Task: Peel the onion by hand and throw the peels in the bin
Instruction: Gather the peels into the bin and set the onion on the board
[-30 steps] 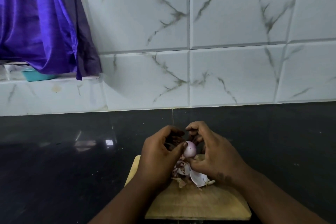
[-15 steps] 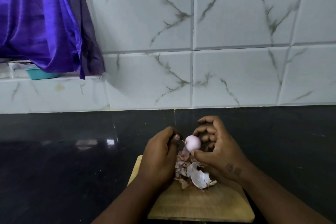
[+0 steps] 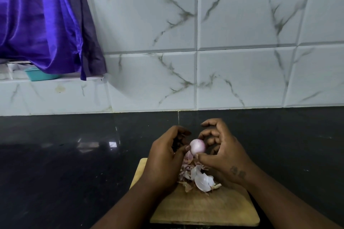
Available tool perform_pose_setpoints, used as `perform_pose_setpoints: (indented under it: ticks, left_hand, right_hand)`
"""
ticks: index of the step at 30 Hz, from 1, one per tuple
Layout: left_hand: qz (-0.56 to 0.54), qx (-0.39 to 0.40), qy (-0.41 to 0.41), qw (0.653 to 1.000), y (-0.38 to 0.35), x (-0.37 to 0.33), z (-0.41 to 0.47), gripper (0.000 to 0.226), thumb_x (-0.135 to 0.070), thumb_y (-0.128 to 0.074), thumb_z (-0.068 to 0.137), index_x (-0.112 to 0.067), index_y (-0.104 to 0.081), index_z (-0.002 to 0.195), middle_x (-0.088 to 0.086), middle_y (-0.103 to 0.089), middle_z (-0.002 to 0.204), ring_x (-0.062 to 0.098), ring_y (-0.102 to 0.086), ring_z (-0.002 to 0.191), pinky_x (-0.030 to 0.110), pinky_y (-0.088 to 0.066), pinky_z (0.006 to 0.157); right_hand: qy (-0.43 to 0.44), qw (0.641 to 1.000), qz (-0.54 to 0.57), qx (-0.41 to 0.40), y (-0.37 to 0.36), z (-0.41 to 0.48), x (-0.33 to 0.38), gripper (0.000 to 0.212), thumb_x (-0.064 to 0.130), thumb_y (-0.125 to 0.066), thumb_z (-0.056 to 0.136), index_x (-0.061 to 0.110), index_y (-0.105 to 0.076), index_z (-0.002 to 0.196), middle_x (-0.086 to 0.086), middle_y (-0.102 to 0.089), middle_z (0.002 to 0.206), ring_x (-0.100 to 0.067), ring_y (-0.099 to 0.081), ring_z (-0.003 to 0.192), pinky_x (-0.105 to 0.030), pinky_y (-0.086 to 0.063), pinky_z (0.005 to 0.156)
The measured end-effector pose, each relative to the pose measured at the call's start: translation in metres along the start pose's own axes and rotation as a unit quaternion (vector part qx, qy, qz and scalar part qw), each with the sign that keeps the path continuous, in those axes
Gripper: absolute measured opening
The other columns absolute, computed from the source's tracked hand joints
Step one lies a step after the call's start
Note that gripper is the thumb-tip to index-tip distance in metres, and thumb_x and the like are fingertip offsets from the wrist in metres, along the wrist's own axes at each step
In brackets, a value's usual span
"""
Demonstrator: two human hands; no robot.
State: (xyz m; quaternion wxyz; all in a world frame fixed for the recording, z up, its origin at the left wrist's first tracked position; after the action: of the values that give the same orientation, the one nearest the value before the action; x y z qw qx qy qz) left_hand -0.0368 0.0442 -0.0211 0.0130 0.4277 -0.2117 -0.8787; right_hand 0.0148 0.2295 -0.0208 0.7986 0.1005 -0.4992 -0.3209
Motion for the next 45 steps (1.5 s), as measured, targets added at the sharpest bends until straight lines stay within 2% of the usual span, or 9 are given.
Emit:
perform_pose_setpoints:
  ticks: [6, 16, 23, 29, 33, 36, 39, 42, 45]
  left_hand:
    - [-0.005, 0.02, 0.039, 0.999, -0.001, 0.002, -0.001, 0.047, 0.004, -0.061, 0.099, -0.036, -0.058, 0.123, -0.005, -0.071, 0.095, 0.009, -0.069, 0.088, 0.024, -0.057, 0.071]
    - [-0.02, 0.0, -0.002, 1.0, 0.001, -0.005, -0.001, 0.044, 0.008, -0.058, 0.099, -0.032, -0.059, 0.117, -0.01, -0.07, 0.094, 0.009, -0.069, 0.084, 0.022, -0.055, 0.068]
    - [-0.115, -0.029, 0.027, 0.993, 0.012, -0.004, -0.003, 0.018, -0.007, -0.062, 0.105, -0.016, -0.071, 0.091, 0.004, -0.071, 0.081, 0.017, -0.069, 0.077, 0.039, -0.058, 0.071]
    - [0.05, 0.021, 0.004, 0.999, 0.006, 0.002, -0.002, 0.017, -0.015, -0.085, 0.087, -0.03, -0.081, 0.082, -0.011, -0.075, 0.085, 0.01, -0.071, 0.086, 0.037, -0.06, 0.076]
    - [-0.085, 0.027, 0.08, 0.993, 0.01, -0.003, -0.003, 0.043, 0.002, -0.081, 0.088, -0.031, -0.075, 0.114, 0.0, -0.077, 0.088, 0.016, -0.075, 0.084, 0.027, -0.063, 0.074]
    - [-0.118, -0.029, 0.127, 0.984, 0.009, 0.0, 0.0, 0.03, -0.002, -0.065, 0.102, -0.026, -0.076, 0.116, 0.003, -0.079, 0.09, 0.019, -0.077, 0.087, 0.024, -0.062, 0.073]
    - [0.035, -0.033, 0.162, 0.986, 0.015, 0.017, 0.015, 0.032, -0.005, -0.057, 0.107, -0.03, -0.077, 0.112, -0.001, -0.08, 0.108, 0.013, -0.073, 0.095, 0.018, -0.055, 0.073]
    - [0.222, 0.107, 0.155, 0.957, 0.01, 0.029, 0.029, 0.043, 0.0, -0.056, 0.103, -0.028, -0.071, 0.133, -0.003, -0.071, 0.135, 0.012, -0.067, 0.117, 0.019, -0.051, 0.089]
    - [0.356, 0.239, 0.097, 0.898, -0.001, 0.03, 0.043, 0.053, -0.002, -0.061, 0.098, -0.032, -0.065, 0.142, -0.001, -0.064, 0.139, 0.019, -0.062, 0.126, 0.031, -0.052, 0.107]
  right_hand:
    - [0.001, 1.0, -0.019, -0.023, -0.004, -0.003, 0.004, 0.065, 0.024, -0.088, 0.065, 0.046, -0.053, 0.115, 0.013, -0.07, 0.102, -0.008, -0.072, 0.086, -0.04, -0.064, 0.072]
    - [0.016, 0.997, -0.049, -0.06, -0.012, -0.002, 0.018, 0.07, 0.049, -0.077, 0.056, 0.044, -0.054, 0.122, 0.016, -0.069, 0.106, -0.002, -0.071, 0.091, -0.034, -0.064, 0.076]
    - [-0.084, 0.987, 0.03, -0.138, 0.018, 0.01, -0.011, 0.065, 0.015, -0.093, 0.068, 0.032, -0.058, 0.12, 0.003, -0.074, 0.105, -0.011, -0.074, 0.087, -0.032, -0.065, 0.075]
    - [-0.121, 0.98, 0.136, -0.082, 0.007, 0.003, -0.006, 0.061, 0.007, -0.091, 0.073, 0.027, -0.059, 0.12, -0.001, -0.075, 0.101, -0.025, -0.075, 0.094, -0.041, -0.063, 0.08]
    - [-0.139, 0.976, 0.158, -0.059, 0.004, 0.003, -0.006, 0.061, 0.006, -0.091, 0.073, 0.026, -0.058, 0.121, -0.004, -0.075, 0.102, -0.028, -0.075, 0.097, -0.037, -0.063, 0.08]
    - [-0.149, 0.975, 0.161, -0.044, 0.002, 0.004, -0.008, 0.063, 0.008, -0.091, 0.073, 0.026, -0.056, 0.122, -0.004, -0.076, 0.101, -0.027, -0.075, 0.098, -0.039, -0.063, 0.082]
    - [-0.152, 0.974, 0.165, -0.038, 0.002, 0.004, -0.009, 0.064, 0.01, -0.091, 0.073, 0.027, -0.055, 0.123, -0.002, -0.076, 0.1, -0.023, -0.074, 0.097, -0.034, -0.062, 0.08]
    - [-0.152, 0.972, 0.176, -0.041, 0.001, 0.006, -0.011, 0.063, 0.008, -0.09, 0.074, 0.027, -0.055, 0.123, -0.004, -0.075, 0.1, -0.02, -0.074, 0.093, -0.028, -0.061, 0.075]
    - [-0.151, 0.971, 0.181, -0.04, 0.001, 0.005, -0.011, 0.064, 0.009, -0.089, 0.074, 0.027, -0.055, 0.124, -0.003, -0.075, 0.099, -0.019, -0.074, 0.093, -0.03, -0.061, 0.077]
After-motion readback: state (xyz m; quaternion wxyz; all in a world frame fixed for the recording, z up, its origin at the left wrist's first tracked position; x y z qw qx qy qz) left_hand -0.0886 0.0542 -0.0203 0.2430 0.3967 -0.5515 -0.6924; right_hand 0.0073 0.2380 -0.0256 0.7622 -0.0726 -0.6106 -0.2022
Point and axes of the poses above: each hand's wrist, its own z-axis towards the middle knuckle, its own y-axis out of the back of the hand, x = y × z, the point moved 1 cm from there along z, towards the middle knuckle
